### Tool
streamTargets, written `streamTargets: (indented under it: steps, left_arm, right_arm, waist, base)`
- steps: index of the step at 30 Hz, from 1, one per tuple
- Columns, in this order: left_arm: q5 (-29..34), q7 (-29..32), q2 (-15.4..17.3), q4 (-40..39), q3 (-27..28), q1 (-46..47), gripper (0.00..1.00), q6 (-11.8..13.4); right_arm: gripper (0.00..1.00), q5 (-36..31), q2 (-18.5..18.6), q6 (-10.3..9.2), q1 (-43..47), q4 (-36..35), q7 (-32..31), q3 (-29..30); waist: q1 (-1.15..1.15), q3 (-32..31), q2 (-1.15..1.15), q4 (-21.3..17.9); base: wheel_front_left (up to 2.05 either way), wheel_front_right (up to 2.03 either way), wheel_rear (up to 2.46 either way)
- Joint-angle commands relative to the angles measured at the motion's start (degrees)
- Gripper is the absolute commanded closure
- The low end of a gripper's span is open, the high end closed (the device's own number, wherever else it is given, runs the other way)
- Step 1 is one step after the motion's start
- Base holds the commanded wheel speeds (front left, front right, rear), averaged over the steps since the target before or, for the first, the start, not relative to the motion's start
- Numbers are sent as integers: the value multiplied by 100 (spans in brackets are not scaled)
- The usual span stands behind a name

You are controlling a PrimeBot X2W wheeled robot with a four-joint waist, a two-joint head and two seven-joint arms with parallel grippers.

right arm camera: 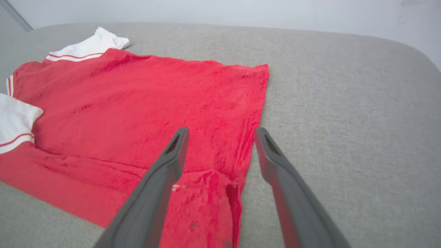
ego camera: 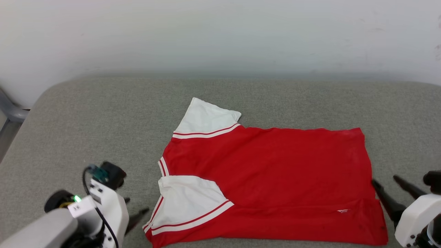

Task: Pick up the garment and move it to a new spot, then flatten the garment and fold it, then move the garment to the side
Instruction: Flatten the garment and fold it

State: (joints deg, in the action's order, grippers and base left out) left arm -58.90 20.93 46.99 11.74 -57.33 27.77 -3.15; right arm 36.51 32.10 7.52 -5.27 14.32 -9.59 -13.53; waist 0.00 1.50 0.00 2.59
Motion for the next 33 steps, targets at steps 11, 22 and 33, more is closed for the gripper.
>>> streamTargets:
  steps: [11,22,33]
  left_arm:
    - [275,-673,-3,-199,711,976,0,334]
    - [-95,677,-615,1039,994,2976,0,70]
    - [-259,2349,-750,1766,986,4539,0,79]
  right_arm:
    - [0,-1167,-1088,-6,-233,-956,1228,1017]
    - [0,-1801,-1670,-6,-647,-1992,1311,941]
    - [0,-1965,-1748,-6,-1103,-2285,1360,817]
  waist:
    - [0,282,0,-303]
    - [0,1594,0,-960]
    - [0,2744,0,-1290]
  base:
    - [0,0,0]
    - [0,0,0]
    - [0,0,0]
